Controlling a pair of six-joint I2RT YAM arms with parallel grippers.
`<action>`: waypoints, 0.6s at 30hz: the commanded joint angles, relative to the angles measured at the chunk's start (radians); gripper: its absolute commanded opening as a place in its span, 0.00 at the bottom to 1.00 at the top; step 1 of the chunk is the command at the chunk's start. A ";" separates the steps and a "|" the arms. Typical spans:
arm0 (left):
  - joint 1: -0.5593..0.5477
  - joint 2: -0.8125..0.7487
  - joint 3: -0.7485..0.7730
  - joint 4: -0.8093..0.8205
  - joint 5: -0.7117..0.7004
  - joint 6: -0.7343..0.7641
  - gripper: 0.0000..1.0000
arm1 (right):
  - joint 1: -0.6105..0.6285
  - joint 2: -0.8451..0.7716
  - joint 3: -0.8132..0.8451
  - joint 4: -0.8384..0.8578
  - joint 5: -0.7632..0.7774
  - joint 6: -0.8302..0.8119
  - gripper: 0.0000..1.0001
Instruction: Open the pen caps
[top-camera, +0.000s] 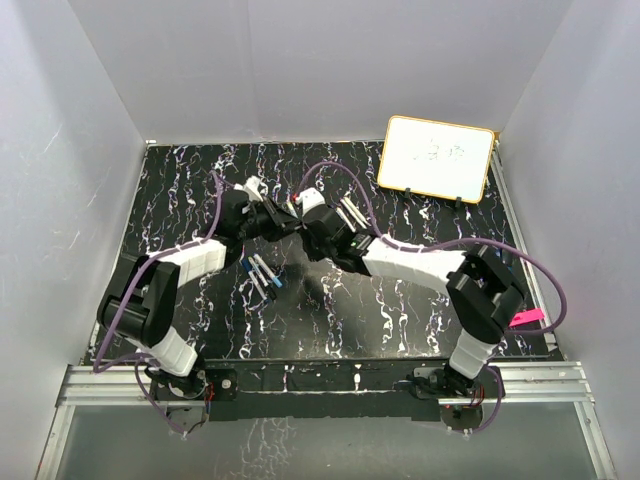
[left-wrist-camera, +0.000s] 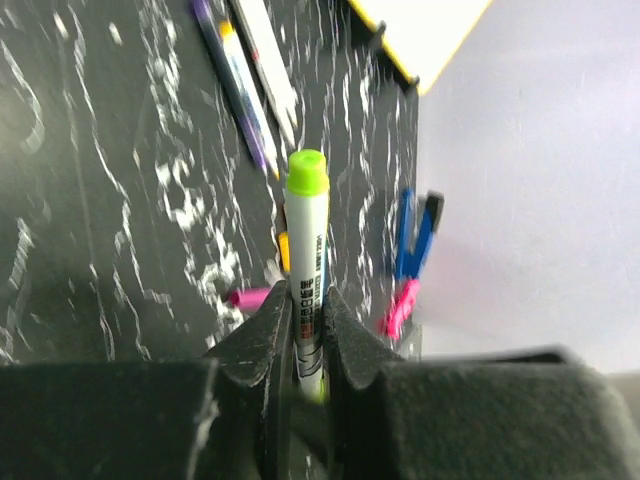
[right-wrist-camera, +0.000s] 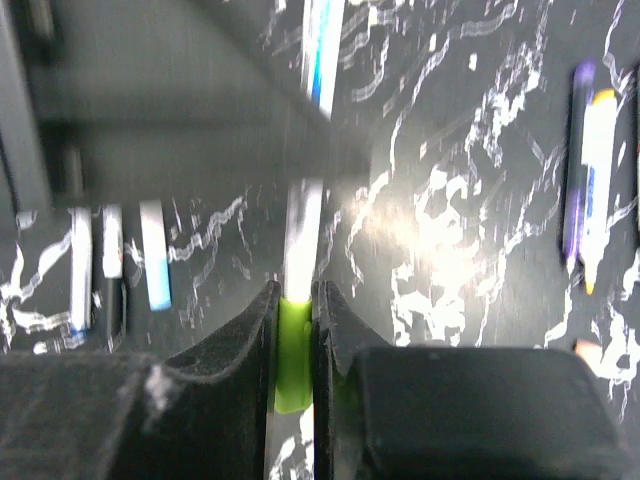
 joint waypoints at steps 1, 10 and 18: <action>0.084 0.049 0.095 0.075 -0.250 0.027 0.00 | 0.029 -0.128 -0.065 -0.110 -0.039 0.020 0.00; 0.124 0.138 0.225 0.054 -0.174 0.064 0.00 | 0.028 -0.222 -0.112 -0.145 0.026 0.023 0.00; 0.101 0.229 0.221 0.159 -0.002 -0.056 0.00 | -0.058 -0.246 -0.099 -0.176 0.113 0.048 0.00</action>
